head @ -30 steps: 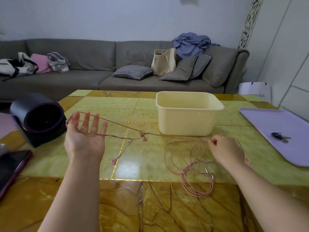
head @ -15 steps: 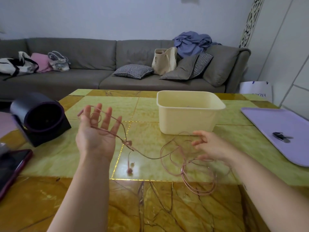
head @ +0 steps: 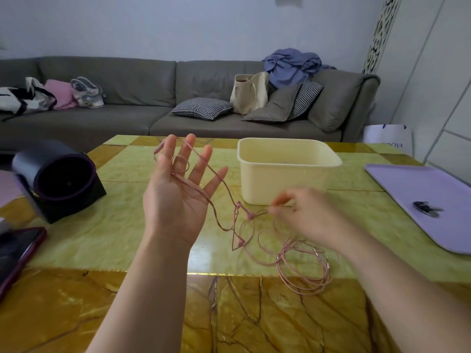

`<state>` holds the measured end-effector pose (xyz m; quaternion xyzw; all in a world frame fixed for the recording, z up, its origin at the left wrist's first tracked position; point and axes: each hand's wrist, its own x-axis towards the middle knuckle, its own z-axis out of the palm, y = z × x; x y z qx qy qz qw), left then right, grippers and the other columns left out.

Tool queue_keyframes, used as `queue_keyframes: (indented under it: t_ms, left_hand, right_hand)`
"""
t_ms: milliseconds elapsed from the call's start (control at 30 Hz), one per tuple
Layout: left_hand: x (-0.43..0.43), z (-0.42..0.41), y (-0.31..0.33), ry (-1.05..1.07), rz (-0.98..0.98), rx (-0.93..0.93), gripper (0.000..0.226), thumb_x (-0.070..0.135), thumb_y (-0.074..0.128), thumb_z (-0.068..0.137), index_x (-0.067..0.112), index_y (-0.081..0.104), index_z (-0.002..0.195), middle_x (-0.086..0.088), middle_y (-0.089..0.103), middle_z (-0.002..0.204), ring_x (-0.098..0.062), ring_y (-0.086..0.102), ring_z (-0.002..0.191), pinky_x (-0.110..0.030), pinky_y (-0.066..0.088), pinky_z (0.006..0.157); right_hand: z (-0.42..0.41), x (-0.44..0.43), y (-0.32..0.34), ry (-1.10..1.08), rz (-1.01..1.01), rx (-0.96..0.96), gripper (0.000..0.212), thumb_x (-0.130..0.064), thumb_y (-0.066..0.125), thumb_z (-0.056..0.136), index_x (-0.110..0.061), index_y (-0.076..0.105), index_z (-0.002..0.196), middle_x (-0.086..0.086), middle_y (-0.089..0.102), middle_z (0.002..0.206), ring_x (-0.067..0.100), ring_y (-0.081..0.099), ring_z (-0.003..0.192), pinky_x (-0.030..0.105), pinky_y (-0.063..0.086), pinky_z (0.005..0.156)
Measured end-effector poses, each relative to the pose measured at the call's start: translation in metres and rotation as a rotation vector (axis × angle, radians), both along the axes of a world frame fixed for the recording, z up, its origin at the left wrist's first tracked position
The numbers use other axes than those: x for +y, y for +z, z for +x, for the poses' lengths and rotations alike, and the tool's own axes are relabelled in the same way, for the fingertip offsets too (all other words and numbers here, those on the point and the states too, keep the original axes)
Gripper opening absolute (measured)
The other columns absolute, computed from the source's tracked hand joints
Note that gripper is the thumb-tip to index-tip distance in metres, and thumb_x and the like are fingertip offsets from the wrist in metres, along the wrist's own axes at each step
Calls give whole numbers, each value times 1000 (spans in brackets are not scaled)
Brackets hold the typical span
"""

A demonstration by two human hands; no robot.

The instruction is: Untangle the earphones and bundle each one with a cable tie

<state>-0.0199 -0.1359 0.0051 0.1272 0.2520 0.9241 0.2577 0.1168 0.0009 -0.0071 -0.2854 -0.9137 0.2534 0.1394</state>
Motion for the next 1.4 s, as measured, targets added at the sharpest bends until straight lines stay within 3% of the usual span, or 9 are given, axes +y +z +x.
queue_keyframes:
  t_ms: [167, 300, 400, 633, 800, 1033, 1100, 1267, 1400]
  left_hand:
    - [5, 13, 8, -52, 35, -1, 28, 29, 40, 99, 25, 56, 122, 2, 67, 120, -19, 69, 98, -53, 54, 80]
    - [1, 12, 11, -51, 69, -2, 33, 29, 36, 100, 23, 53, 128, 2, 67, 118, -19, 70, 96, -54, 54, 80]
    - [-10, -5, 8, 16, 98, -20, 26, 28, 37, 101, 24, 53, 120, 1, 66, 116, -19, 70, 95, -53, 55, 78]
    - [-29, -34, -10, 102, -65, -215, 20, 21, 35, 100, 20, 54, 97, -1, 64, 107, -20, 66, 95, -42, 54, 74]
    - [-27, -34, -25, 31, -350, -250, 31, 3, 28, 93, 16, 54, 82, 1, 57, 78, -15, 60, 74, -37, 49, 79]
    - [-21, -24, -27, -7, -913, 225, 43, -6, 42, 85, 24, 59, 110, 2, 57, 112, -16, 51, 99, -44, 38, 97]
    - [-18, -18, -24, 142, -1016, 430, 42, -1, 48, 85, 25, 58, 117, 2, 53, 123, -8, 52, 97, -28, 39, 89]
    - [-3, 13, -20, 145, -998, 1002, 29, 32, 62, 87, 31, 58, 115, 16, 63, 108, 1, 58, 102, -26, 49, 90]
    - [10, 34, -29, 114, -1031, 1070, 8, 34, 66, 85, 32, 66, 93, 17, 68, 84, 5, 62, 80, -25, 56, 64]
  right_hand:
    - [-23, -43, -44, 221, -477, -125, 76, -56, 64, 81, -25, 35, 143, -14, 51, 136, 4, 48, 122, 22, 34, 90]
    - [-33, -48, -51, 287, -868, 170, 38, -27, 61, 91, -9, 54, 123, -5, 69, 83, 14, 66, 80, 23, 50, 77]
    - [-28, -37, -35, 250, -944, 318, 27, -21, 64, 87, -4, 63, 109, -9, 51, 59, 6, 39, 46, 16, 36, 46]
    - [-8, 1, -15, 138, -661, 384, 14, -25, 60, 88, -17, 72, 84, -11, 50, 50, 13, 26, 49, 18, 29, 47]
    - [-5, 6, -9, 81, -1064, 724, 19, -8, 42, 97, -10, 53, 81, 6, 64, 84, 15, 59, 59, 23, 45, 53]
    - [-5, 3, -11, 162, -1093, 746, 21, -4, 34, 98, -9, 46, 82, 16, 68, 87, 24, 67, 71, 27, 54, 59]
    - [-5, 1, -12, 170, -1045, 717, 23, -3, 35, 97, -8, 48, 80, 15, 69, 85, 23, 66, 71, 27, 53, 60]
    - [-9, -7, -15, 177, -966, 661, 22, -4, 41, 97, -7, 55, 80, 14, 71, 86, 25, 67, 73, 31, 52, 65]
    - [-7, -12, -15, 207, -880, 604, 21, -5, 46, 95, -6, 60, 80, 9, 68, 77, 23, 66, 75, 31, 54, 69]
